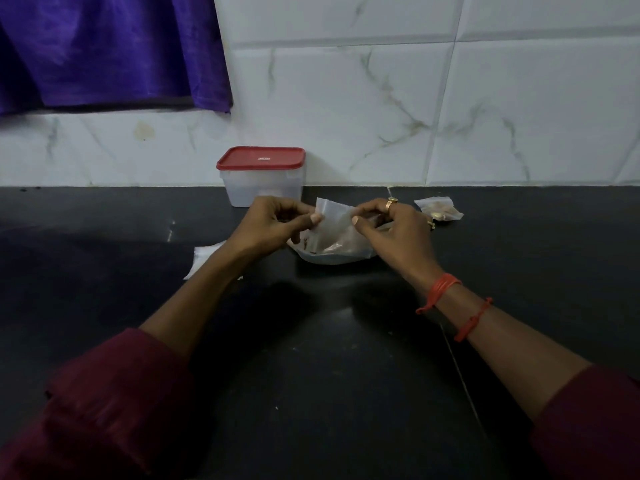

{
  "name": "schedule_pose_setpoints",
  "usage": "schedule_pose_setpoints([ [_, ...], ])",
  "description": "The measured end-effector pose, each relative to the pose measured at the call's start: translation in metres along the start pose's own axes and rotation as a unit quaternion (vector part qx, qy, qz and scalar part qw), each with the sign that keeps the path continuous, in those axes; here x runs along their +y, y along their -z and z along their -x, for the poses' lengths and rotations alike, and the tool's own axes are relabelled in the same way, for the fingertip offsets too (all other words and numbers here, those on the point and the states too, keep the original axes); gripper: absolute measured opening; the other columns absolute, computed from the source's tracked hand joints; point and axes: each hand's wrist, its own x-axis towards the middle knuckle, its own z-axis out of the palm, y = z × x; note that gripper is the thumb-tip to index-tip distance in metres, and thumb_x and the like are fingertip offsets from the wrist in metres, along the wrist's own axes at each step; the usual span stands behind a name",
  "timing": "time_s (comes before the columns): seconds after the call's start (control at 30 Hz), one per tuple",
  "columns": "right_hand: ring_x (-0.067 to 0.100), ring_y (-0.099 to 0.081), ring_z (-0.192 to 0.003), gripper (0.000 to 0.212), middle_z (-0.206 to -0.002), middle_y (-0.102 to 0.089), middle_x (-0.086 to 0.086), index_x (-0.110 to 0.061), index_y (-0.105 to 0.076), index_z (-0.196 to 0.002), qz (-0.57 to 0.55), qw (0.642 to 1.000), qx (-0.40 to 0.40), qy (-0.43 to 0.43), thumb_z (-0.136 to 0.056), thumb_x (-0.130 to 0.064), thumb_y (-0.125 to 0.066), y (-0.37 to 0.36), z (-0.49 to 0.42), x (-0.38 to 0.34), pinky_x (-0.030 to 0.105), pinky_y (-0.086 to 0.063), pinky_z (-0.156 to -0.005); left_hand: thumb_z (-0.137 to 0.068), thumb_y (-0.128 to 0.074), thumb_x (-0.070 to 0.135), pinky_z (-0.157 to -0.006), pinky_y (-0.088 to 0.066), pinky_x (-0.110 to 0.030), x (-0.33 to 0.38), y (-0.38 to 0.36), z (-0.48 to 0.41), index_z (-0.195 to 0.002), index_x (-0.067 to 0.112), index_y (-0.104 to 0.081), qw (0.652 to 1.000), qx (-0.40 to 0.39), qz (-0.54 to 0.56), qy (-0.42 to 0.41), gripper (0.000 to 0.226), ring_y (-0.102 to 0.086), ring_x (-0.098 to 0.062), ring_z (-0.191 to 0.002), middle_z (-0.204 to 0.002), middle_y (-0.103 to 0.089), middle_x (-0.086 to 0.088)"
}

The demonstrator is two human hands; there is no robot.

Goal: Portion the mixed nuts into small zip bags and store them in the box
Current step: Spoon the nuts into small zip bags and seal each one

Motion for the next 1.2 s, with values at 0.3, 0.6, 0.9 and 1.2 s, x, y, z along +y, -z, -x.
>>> schedule_pose_setpoints([
  [0.3,0.006,-0.061,-0.067,0.020,-0.078,-0.066,-0.014,-0.028,-0.073,-0.096,0.019,0.990,-0.004,0.140,-0.082,-0.042,-0.071,0.003,0.004,-0.018,0.046,-0.054,-0.070,-0.081,-0.078,0.025,-0.052,-0.054,-0.026,0.006,-0.020,0.006,-0.091,0.008,-0.075,0.977,0.045,0.190,0.084,0.020,-0.070,-0.025,-0.070,-0.084,-0.075,-0.016],
  [0.6,-0.004,-0.066,-0.073,0.040,-0.084,-0.071,-0.019,-0.032,-0.072,-0.104,0.027,0.991,0.002,0.129,-0.073,-0.057,-0.072,-0.004,0.010,-0.015,0.044,-0.051,-0.087,-0.072,-0.080,0.011,-0.069,-0.061,-0.039,0.007,-0.027,0.005,-0.109,0.006,-0.069,0.954,0.050,0.282,0.089,0.039,-0.074,-0.025,-0.080,-0.093,-0.076,-0.013],
  [0.9,0.001,-0.073,-0.082,0.018,-0.090,-0.078,-0.005,-0.015,-0.079,-0.102,-0.128,0.989,-0.048,0.063,-0.085,-0.018,-0.080,-0.004,0.010,-0.020,0.021,-0.060,-0.073,-0.064,-0.083,0.016,-0.068,-0.060,-0.032,0.005,-0.022,0.004,-0.097,0.010,-0.068,0.959,0.063,0.269,0.066,0.036,-0.074,-0.022,-0.076,-0.082,-0.076,-0.007],
  [1.2,0.002,-0.070,-0.062,0.014,-0.071,-0.073,-0.007,-0.014,-0.077,-0.087,-0.079,0.997,0.010,0.022,-0.082,-0.026,-0.082,-0.005,0.010,-0.020,0.020,-0.058,-0.056,-0.072,-0.081,0.007,-0.071,-0.062,-0.034,0.013,-0.029,0.007,-0.095,0.008,-0.073,0.965,0.064,0.248,0.052,0.025,-0.071,-0.027,-0.075,-0.086,-0.075,-0.018],
])
